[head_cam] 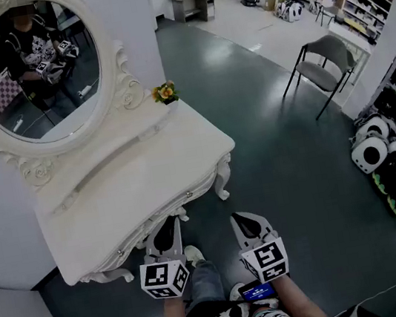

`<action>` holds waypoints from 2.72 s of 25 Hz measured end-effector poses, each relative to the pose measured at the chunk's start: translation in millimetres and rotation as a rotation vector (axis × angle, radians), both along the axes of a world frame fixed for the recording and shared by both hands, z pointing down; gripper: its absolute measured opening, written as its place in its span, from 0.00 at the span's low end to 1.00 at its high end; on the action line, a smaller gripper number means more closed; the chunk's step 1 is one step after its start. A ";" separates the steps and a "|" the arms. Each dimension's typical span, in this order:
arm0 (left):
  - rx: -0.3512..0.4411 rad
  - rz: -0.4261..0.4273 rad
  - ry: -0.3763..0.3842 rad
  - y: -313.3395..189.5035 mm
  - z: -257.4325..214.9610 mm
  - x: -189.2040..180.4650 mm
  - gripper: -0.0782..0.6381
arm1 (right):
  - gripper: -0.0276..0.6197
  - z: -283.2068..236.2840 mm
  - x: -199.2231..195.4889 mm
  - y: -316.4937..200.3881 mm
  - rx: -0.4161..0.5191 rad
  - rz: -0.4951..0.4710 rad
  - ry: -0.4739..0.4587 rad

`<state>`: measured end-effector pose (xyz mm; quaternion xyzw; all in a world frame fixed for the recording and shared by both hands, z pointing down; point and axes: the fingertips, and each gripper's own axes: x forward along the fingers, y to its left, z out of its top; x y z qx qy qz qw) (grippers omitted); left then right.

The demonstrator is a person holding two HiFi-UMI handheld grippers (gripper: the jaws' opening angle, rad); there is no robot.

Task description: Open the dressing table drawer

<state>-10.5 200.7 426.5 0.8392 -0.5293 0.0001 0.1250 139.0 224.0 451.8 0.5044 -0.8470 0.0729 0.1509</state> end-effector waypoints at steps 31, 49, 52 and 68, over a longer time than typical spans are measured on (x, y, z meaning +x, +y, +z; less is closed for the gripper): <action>-0.075 -0.114 -0.067 -98.1 32.5 -56.7 0.13 | 0.21 17.6 -58.4 -118.5 -0.083 -0.022 -0.098; -0.195 -0.007 -0.046 -287.1 86.1 -99.3 0.13 | 0.22 48.7 -114.4 -318.5 -0.157 0.051 -0.027; -0.193 -0.008 -0.042 -296.8 87.4 -99.2 0.13 | 0.22 54.2 -117.0 -325.7 -0.170 0.044 -0.027; -0.266 -0.039 -0.072 -342.0 127.6 -103.1 0.12 | 0.24 103.8 -137.7 -379.5 -0.247 -0.035 -0.015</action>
